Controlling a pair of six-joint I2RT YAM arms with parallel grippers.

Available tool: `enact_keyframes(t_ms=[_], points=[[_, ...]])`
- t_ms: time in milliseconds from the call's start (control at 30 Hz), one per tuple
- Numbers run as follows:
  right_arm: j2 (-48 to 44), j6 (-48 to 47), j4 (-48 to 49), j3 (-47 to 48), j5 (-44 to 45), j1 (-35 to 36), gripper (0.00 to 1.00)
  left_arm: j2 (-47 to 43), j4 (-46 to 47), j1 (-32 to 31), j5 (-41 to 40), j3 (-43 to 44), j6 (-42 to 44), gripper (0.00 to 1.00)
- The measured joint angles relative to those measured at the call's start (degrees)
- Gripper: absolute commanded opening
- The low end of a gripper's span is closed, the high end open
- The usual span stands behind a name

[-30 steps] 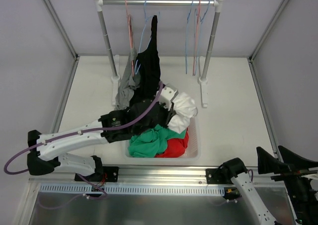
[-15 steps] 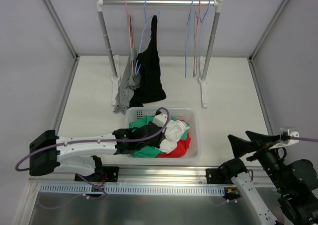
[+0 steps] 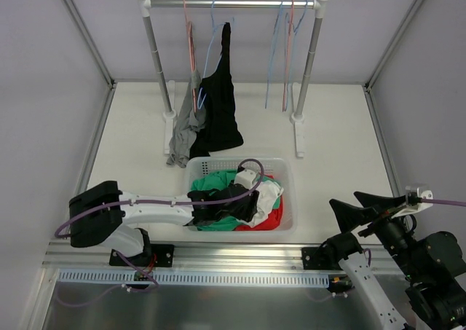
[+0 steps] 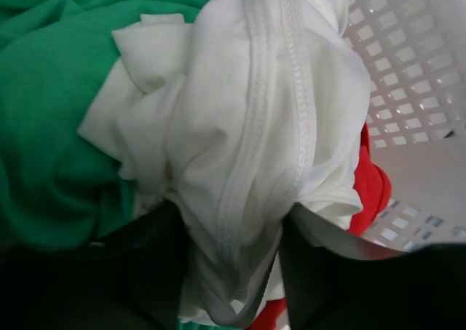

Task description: Remove the tank top from the hanger

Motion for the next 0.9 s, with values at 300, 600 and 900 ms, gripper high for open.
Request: enact_keyframes(t_ms=[300,600,900], points=[[0.0,-0.17,0.04,-1.51,0.04,0.0,1.0,-16.96,-10.84,-0.68,-1.68,-0.55,0.61,0.99],[7.72,-2.97,0.39,-5.03,5.11,0.0,0.99,-22.45,-23.85,8.87,-7.61,9.4,2.14,0.99],[17.05,-10.45,-4.26,-4.2,22.23,0.0,0.99,-48.28,-44.98,33.7,-14.4,10.91,-3.56,0.99]])
